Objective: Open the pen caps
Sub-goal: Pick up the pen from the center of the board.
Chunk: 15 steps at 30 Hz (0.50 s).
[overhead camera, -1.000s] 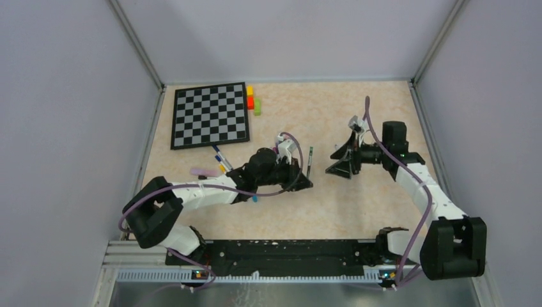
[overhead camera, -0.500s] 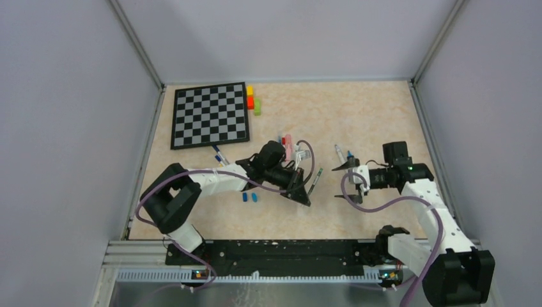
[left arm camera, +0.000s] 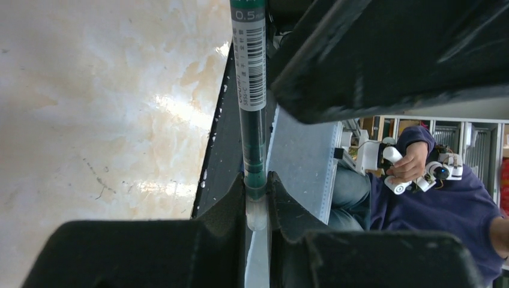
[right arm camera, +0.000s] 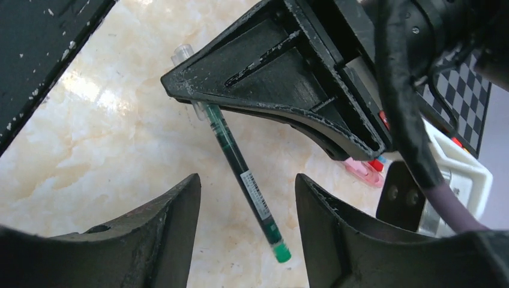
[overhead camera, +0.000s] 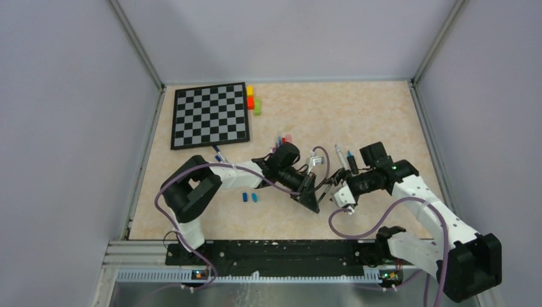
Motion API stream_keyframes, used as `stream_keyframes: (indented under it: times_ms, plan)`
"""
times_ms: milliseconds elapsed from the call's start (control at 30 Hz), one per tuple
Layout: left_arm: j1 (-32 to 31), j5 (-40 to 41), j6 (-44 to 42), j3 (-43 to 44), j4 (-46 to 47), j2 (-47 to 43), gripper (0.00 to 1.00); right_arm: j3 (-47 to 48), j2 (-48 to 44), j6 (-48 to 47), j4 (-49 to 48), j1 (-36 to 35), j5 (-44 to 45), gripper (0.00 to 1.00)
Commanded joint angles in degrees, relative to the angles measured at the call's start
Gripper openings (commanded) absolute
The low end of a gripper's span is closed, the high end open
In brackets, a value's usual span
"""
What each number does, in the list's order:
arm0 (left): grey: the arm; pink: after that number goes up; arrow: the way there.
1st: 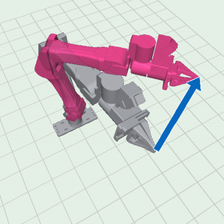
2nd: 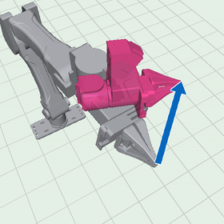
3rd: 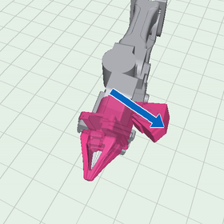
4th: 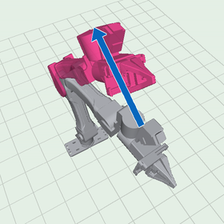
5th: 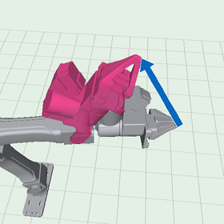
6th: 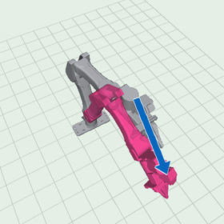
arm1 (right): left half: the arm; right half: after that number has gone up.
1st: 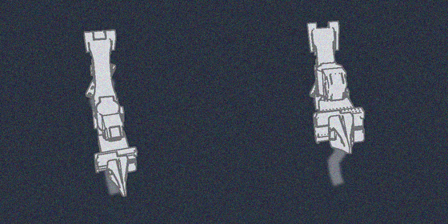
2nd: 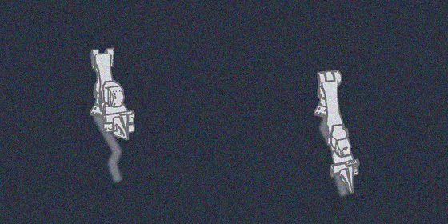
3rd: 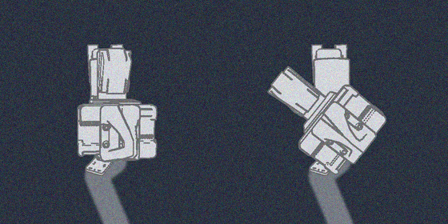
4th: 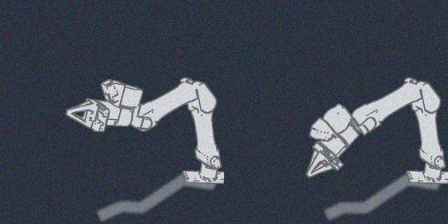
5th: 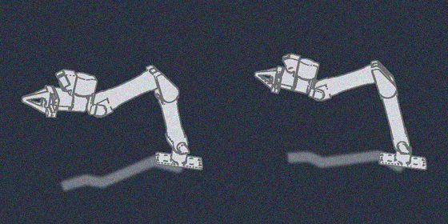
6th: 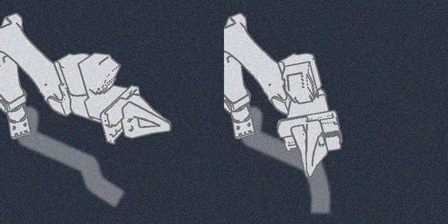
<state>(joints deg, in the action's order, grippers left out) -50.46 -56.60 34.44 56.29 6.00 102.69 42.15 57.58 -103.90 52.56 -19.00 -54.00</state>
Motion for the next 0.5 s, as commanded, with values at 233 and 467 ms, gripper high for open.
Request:
stream_keyframes:
  times_ms: [233, 467]
  plan:
    - [-1.39, -4.39, 0.61, 3.56, 2.48, 2.24, 0.03, -0.13, 1.97, -9.33, -0.30, -8.72, 14.90, 0.37]
    - [-1.50, -3.51, 0.55, 2.89, 2.45, 1.54, 0.14, -1.16, 1.06, -9.13, -0.29, -9.30, 13.50, 0.00]
